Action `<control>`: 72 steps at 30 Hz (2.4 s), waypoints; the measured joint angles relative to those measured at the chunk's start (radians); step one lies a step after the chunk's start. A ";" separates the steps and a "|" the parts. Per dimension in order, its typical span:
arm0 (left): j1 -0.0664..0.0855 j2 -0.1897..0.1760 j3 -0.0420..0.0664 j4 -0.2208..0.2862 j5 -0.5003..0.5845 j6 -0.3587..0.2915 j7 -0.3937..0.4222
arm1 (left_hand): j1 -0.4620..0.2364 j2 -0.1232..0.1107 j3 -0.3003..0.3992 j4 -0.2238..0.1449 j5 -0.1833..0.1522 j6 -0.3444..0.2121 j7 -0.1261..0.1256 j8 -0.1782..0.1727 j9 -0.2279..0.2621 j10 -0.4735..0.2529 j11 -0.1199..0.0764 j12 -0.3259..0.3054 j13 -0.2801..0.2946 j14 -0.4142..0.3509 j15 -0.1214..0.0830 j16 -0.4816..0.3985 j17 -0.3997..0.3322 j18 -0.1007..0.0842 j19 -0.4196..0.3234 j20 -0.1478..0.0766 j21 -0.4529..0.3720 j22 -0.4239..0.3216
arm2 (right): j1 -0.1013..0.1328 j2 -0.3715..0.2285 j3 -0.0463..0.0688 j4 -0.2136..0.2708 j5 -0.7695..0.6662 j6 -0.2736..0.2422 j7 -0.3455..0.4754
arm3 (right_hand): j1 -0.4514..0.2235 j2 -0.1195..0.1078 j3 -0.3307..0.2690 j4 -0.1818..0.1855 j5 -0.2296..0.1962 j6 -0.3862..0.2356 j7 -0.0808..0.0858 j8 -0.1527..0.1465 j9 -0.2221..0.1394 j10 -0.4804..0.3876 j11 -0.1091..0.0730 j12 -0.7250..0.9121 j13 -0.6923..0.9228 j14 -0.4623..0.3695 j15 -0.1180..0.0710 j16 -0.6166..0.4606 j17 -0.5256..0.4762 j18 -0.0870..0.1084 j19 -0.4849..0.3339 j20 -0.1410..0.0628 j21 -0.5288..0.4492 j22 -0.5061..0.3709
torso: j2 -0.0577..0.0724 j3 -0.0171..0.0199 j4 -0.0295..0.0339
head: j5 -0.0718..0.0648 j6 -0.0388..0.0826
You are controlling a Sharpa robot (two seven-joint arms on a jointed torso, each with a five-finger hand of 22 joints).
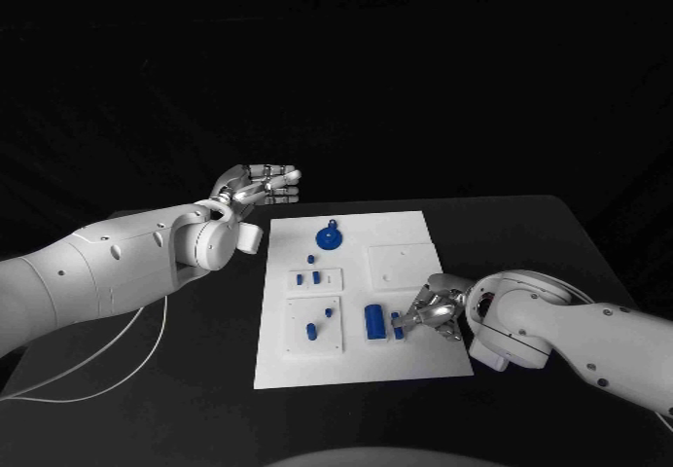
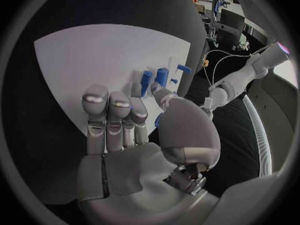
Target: Assemble the parts on the task board
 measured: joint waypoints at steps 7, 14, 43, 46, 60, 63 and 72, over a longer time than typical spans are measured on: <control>0.000 -0.001 0.000 0.000 0.000 0.000 0.000 | 0.000 0.000 0.000 0.000 0.000 0.000 0.000 0.000 0.000 0.000 0.000 0.000 0.000 0.000 0.000 0.000 0.000 0.000 0.000 0.000 0.000 0.000 | 0.000 -0.005 0.000 -0.001 0.000 0.005 0.008 | 0.034 0.008 -0.013 -0.062 0.000 0.004 -0.002 0.000 0.000 0.000 0.000 0.000 0.000 0.000 0.000 0.000 -0.001 0.000 0.000 0.000 0.000 0.000 | 0.000 -0.0001 0.0006 | -0.002 -0.001; 0.000 -0.002 0.000 0.000 0.000 0.000 -0.001 | 0.000 0.000 0.000 0.000 0.000 0.000 0.000 0.000 0.000 0.000 0.000 0.000 0.000 0.000 0.000 0.000 0.000 0.000 0.000 0.000 0.000 0.000 | -0.001 -0.008 0.000 0.000 0.000 0.019 0.018 | 0.047 0.014 -0.031 -0.080 0.000 0.010 -0.003 0.000 -0.010 0.000 0.000 0.000 0.000 0.000 0.000 -0.004 -0.001 0.000 0.000 0.000 0.000 0.000 | 0.000 0.0000 0.0006 | -0.002 -0.004; 0.000 0.000 0.000 -0.001 0.000 0.000 -0.003 | 0.000 0.000 0.000 0.000 -0.006 0.000 0.000 0.000 0.000 0.000 0.000 0.000 0.000 0.000 0.000 0.000 0.000 0.000 0.000 0.000 0.000 0.000 | -0.011 0.021 0.000 -0.041 -0.005 -0.045 0.046 | 0.010 0.080 0.013 -0.118 -0.001 0.030 -0.016 0.004 0.066 0.006 -0.005 0.000 0.007 0.002 -0.010 -0.008 0.001 0.000 -0.001 -0.010 0.000 0.000 | 0.000 -0.0002 0.0002 | -0.002 -0.008; 0.000 0.000 0.000 -0.002 0.000 0.000 -0.003 | 0.000 0.000 0.000 0.000 -0.006 0.000 0.000 0.000 0.000 0.000 0.000 0.000 0.000 0.000 0.000 0.000 0.000 0.000 0.000 0.000 0.000 0.000 | -0.011 0.023 0.000 -0.045 -0.005 -0.059 0.051 | 0.013 0.083 0.014 -0.117 -0.001 0.034 -0.020 0.004 0.078 0.006 -0.005 0.000 0.007 0.002 -0.010 -0.008 0.001 0.000 -0.002 -0.010 0.004 0.000 | 0.000 -0.0002 0.0002 | -0.002 -0.007; 0.000 0.000 0.000 -0.003 0.000 0.001 -0.006 | 0.000 0.000 0.000 0.000 -0.011 0.000 0.000 0.000 0.000 0.000 0.000 0.000 0.000 0.000 0.000 0.000 0.000 0.000 0.000 0.000 0.000 0.000 | -0.011 0.005 0.000 -0.041 0.011 -0.082 0.088 | -0.005 -0.024 -0.173 0.062 -0.001 0.051 -0.019 0.004 0.105 0.007 -0.007 -0.004 0.008 0.002 -0.010 -0.011 -0.002 0.000 -0.002 -0.009 0.004 -0.003 | 0.000 -0.0003 0.0006 | -0.005 0.000; 0.000 0.000 0.000 -0.003 0.000 0.001 -0.006 | 0.000 0.000 -0.002 0.002 -0.011 0.000 0.000 0.000 0.000 0.000 0.000 0.000 0.000 0.000 0.000 0.000 0.000 0.000 0.000 0.000 0.000 0.000 | -0.011 -0.001 0.000 -0.035 0.014 -0.082 0.096 | 0.016 -0.018 -0.230 0.095 -0.001 0.051 -0.019 0.004 0.105 0.007 -0.007 -0.004 0.008 0.002 -0.010 -0.011 -0.002 0.000 -0.002 -0.009 0.004 -0.003 | 0.000 -0.0004 0.0005 | -0.005 0.002; 0.000 0.000 0.000 -0.003 0.000 0.002 -0.007 | 0.000 0.000 -0.003 0.003 -0.011 0.000 0.000 0.000 0.000 0.000 0.000 0.000 0.000 0.000 0.000 0.000 0.000 0.000 0.000 0.000 0.000 0.000 | -0.012 -0.037 0.002 -0.010 0.018 -0.074 0.120 | 0.068 -0.010 -0.252 0.120 -0.001 0.054 -0.015 0.004 0.107 0.007 -0.007 -0.004 0.008 0.002 -0.010 -0.011 0.002 0.000 -0.002 -0.009 0.004 -0.003 | 0.000 0.0001 0.0002 | -0.005 -0.001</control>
